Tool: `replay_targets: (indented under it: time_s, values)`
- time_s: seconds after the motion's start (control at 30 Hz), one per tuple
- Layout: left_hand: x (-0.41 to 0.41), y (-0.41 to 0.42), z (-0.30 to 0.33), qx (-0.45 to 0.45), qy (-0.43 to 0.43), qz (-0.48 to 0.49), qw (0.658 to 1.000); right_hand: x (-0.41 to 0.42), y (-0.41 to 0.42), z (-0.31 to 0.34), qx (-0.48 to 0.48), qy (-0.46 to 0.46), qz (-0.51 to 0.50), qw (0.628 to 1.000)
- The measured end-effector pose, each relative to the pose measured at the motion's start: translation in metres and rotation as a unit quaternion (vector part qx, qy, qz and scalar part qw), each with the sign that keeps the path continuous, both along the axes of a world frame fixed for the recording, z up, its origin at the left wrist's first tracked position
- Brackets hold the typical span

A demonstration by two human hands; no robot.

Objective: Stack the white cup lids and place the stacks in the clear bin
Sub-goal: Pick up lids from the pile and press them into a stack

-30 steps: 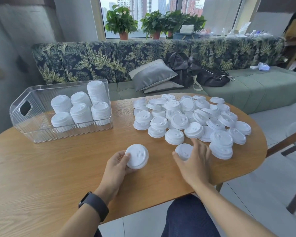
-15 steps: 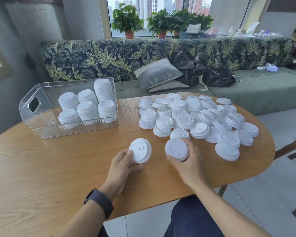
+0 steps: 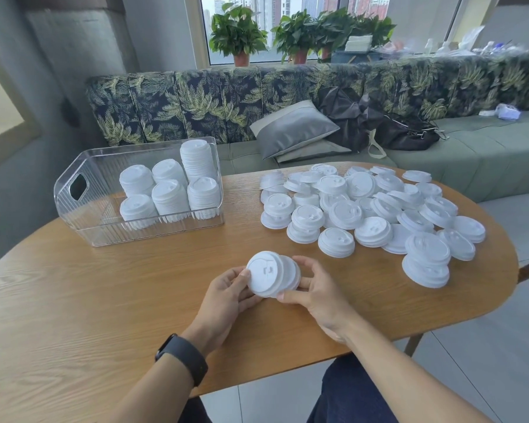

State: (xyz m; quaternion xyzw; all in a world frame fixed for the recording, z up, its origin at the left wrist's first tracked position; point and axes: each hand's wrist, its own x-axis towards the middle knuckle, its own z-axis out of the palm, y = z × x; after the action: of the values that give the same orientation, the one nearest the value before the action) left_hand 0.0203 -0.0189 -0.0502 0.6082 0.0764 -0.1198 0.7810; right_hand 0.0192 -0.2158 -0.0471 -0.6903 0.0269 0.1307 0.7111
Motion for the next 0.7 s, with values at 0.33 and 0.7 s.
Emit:
replay_targets:
  time_s: [0.33, 0.7]
  values:
    - [-0.0033, -0.0043, -0.0026, 0.003, -0.023, 0.030, 0.999, 0.0009, 0.0009, 0.0058, 0.125, 0.004, 0.010, 0.992]
    - [-0.0065, -0.0090, -0.0042, 0.042, -0.039, 0.054, 0.997, 0.0003, 0.0009, -0.0019, 0.141, 0.017, -0.024, 0.990]
